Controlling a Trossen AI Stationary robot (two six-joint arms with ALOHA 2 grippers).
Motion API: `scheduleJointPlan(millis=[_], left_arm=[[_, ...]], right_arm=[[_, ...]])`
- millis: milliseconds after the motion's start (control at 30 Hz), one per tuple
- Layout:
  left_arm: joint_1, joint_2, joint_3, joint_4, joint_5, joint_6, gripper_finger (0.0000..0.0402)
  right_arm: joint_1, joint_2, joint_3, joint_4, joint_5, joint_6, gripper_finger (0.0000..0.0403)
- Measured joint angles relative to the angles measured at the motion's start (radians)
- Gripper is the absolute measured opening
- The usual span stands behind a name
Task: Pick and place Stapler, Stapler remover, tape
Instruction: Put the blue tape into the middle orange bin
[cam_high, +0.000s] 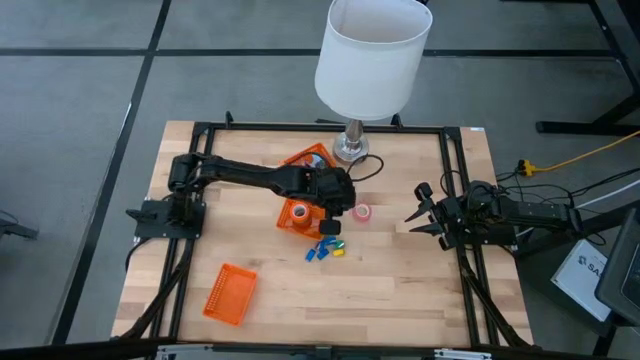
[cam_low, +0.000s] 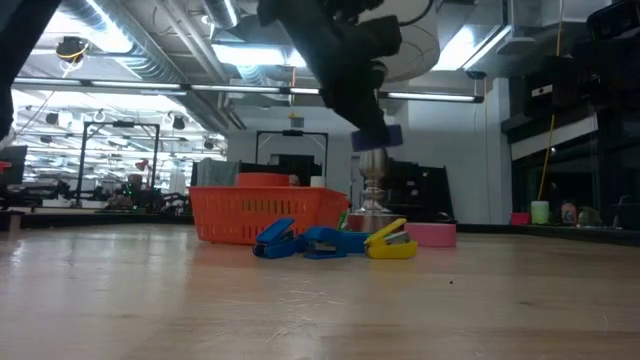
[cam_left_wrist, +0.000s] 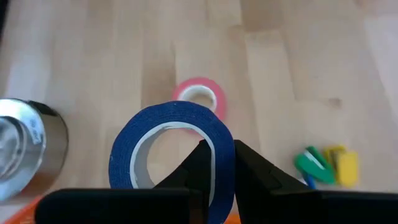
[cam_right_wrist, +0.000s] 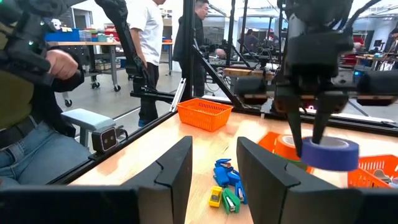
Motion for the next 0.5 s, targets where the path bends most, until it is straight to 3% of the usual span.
scheduleJointPlan(millis=[167,267,500], left_arm=[[-0.002,-0.068,-0.027,-0.03,0.09,0.048,0.0041],[-0.002,-0.116,-0.063,-0.038,0.094,0.032,0.0038],[-0.006,-0.269,-0.22,-0.024,-0.015,-0.09,0.0041]], right_arm=[[0.0,0.0,0.0,0.001,0.0,0.0,0.0129],[0.0,0.0,0.0,0.001,0.0,0.0,0.0129],[0.0,0.0,0.0,0.0,0.0,0.0,0.0129]])
